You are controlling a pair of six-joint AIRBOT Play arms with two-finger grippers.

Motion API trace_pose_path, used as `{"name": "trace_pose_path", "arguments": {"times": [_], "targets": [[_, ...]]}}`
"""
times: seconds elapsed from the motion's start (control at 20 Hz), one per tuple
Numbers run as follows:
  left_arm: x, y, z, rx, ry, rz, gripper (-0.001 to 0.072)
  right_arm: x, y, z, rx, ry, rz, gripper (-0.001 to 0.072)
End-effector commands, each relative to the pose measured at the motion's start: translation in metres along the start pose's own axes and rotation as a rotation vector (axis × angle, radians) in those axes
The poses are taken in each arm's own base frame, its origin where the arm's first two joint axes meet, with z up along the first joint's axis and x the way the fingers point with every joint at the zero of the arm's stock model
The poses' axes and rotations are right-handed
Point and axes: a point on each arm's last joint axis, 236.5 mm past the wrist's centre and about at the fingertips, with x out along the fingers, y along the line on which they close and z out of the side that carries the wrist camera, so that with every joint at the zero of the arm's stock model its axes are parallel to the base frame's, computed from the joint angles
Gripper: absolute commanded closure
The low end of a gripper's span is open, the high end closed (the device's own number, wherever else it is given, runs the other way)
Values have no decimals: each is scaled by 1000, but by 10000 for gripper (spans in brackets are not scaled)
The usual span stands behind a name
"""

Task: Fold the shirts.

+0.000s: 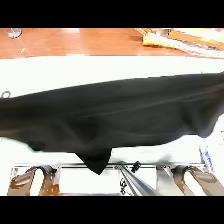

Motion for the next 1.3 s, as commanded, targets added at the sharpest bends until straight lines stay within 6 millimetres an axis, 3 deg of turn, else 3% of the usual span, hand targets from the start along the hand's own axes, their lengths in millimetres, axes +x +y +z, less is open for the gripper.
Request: {"name": "trace_pose_path", "arguments": {"times": [0.0, 0.15, 0.3, 0.4, 0.5, 0.7, 0.85, 1.05, 1.15, 1.2, 1.25], "targets": [[67, 33, -22, -135, 98, -24, 682, 89, -18, -6, -20, 211, -2, 680], [139, 66, -25, -267, 101, -51, 683, 185, -36, 14, 23, 276, 20, 680], [214, 97, -21, -366, 63, -75, 682, 278, -47, 20, 65, 299, 56, 680], [261, 106, -25, -383, 107, -95, 682, 328, -61, 28, 88, 256, 36, 680], [304, 101, -34, -398, 169, -145, 682, 368, -74, 42, 108, 176, 11, 680], [373, 95, -47, -395, 219, -155, 682, 402, -93, 74, 166, 6, -36, 679], [405, 90, -64, -395, 253, -143, 682, 415, -98, 76, 179, -17, -46, 679], [426, 77, -101, -428, 375, -160, 682, 432, -95, 44, 183, 99, -30, 678], [426, 68, -114, -484, 434, -171, 680, 432, -95, 41, 177, 109, -29, 677], [425, 66, -116, -496, 447, -178, 646, 428, -94, 44, 177, 105, -27, 672], [420, 63, -115, -500, 461, -192, 559, 420, -92, 47, 172, 102, -26, 594]]}}
